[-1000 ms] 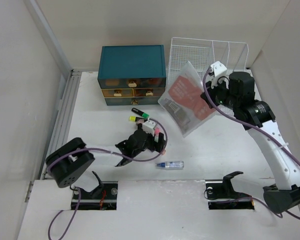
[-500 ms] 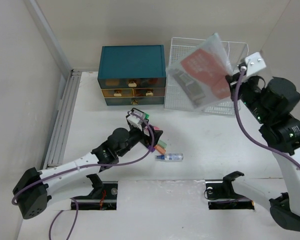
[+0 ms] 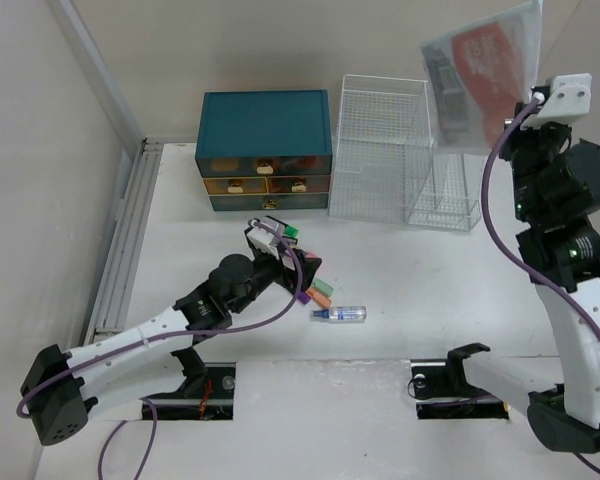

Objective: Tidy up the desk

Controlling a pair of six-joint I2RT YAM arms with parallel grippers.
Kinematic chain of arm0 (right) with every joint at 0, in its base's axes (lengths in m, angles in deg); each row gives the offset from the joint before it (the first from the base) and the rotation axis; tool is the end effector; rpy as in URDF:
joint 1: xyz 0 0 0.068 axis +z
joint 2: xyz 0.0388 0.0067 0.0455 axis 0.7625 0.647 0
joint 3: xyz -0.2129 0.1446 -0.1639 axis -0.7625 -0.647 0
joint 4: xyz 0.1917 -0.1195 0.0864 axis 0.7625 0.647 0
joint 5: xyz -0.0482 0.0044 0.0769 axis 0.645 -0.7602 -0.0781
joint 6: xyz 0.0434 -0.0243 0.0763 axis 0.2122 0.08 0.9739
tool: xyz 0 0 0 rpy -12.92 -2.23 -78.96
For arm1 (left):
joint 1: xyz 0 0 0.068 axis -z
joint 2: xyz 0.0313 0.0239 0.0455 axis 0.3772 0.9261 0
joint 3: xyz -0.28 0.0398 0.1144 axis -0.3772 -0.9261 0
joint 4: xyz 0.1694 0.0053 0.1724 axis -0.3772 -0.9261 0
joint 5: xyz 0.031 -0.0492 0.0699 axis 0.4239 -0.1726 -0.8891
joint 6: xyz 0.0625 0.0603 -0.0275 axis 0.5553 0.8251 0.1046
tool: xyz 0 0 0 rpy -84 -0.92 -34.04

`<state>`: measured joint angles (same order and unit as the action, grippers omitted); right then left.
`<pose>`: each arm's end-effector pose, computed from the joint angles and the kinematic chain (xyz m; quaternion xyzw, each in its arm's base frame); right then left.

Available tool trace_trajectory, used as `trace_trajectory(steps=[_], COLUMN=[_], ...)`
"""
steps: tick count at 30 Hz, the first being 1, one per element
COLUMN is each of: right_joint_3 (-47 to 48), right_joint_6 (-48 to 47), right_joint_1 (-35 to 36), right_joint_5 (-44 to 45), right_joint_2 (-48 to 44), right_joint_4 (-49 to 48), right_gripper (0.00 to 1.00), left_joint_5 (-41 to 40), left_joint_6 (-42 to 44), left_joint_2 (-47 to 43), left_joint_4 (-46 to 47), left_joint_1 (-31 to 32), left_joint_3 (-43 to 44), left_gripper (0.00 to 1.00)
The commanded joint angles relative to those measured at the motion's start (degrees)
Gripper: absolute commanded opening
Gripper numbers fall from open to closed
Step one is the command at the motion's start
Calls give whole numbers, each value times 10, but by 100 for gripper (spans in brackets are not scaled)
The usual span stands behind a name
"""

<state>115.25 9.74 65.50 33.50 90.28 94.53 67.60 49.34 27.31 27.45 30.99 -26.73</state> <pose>0.1621 0.0153 0.5726 -0.0439 0.6081 -0.1410 0.7800 0.1387 -0.1632 0.3186 0.1754 0.6809 -0.3502 0.6188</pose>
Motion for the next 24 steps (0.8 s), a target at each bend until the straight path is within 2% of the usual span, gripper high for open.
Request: trace_trajectory(steps=[1, 5, 10, 24], right_joint_3=[22, 22, 5, -47], right_joint_6=[-3, -3, 15, 38], right_joint_1=[-24, -59, -86, -86], right_joint_5=[41, 41, 41, 9], right_joint_2=[22, 61, 106, 190], right_joint_4=[-93, -114, -132, -98], right_gripper=[0, 0, 0, 0], left_joint_5=[-21, -26, -26, -31], left_joint_6=[-2, -8, -8, -13], left_joint_2=[-18, -23, -42, -48], left_joint_4=[5, 5, 6, 6], left_joint_1=[1, 1, 1, 1], left_joint_3=[23, 23, 13, 7], left_gripper=[93, 100, 100, 100])
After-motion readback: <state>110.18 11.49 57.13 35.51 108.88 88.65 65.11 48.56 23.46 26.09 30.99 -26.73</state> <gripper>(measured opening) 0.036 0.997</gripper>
